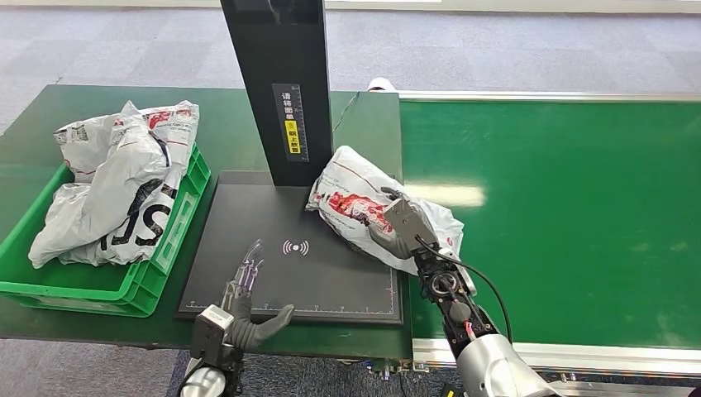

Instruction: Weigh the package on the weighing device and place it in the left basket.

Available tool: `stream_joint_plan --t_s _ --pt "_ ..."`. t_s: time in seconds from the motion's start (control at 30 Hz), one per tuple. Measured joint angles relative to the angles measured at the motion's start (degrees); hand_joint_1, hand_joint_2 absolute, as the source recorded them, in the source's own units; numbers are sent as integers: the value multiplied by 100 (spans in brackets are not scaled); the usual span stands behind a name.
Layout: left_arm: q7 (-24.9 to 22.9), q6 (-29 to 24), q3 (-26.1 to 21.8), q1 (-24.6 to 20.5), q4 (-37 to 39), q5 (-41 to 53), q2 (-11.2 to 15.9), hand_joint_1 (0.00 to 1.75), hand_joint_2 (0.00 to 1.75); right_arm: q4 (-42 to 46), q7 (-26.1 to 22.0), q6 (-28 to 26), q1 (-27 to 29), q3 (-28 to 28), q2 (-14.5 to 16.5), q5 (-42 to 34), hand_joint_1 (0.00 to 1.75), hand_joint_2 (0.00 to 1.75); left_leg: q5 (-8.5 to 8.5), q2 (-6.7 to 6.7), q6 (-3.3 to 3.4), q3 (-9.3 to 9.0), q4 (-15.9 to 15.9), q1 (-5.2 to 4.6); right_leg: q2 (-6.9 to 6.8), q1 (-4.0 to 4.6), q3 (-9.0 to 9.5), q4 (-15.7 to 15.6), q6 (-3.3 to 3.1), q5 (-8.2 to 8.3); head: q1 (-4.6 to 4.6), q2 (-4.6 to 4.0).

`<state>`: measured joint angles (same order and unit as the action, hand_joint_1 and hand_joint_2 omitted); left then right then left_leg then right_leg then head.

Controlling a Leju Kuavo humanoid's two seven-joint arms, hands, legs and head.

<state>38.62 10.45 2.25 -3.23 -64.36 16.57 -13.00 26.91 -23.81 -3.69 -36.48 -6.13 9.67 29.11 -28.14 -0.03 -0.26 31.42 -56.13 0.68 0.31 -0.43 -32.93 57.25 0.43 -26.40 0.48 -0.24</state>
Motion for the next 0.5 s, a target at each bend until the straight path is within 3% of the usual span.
stream_joint_plan --t_s 0.23,0.5 --pt "-51 -18 -4 238 -245 -22 3 0 175 -123 544 500 -214 -100 34 -82 175 175 0 0 0 -1 0 0 1 0 0 0 0 0 0 0" --pt "-122 46 -25 322 -383 -44 25 0 175 -390 1468 516 -473 -461 -6 393 175 175 0 0 0 -5 0 0 0 0 2 -1 0 0 0 0"
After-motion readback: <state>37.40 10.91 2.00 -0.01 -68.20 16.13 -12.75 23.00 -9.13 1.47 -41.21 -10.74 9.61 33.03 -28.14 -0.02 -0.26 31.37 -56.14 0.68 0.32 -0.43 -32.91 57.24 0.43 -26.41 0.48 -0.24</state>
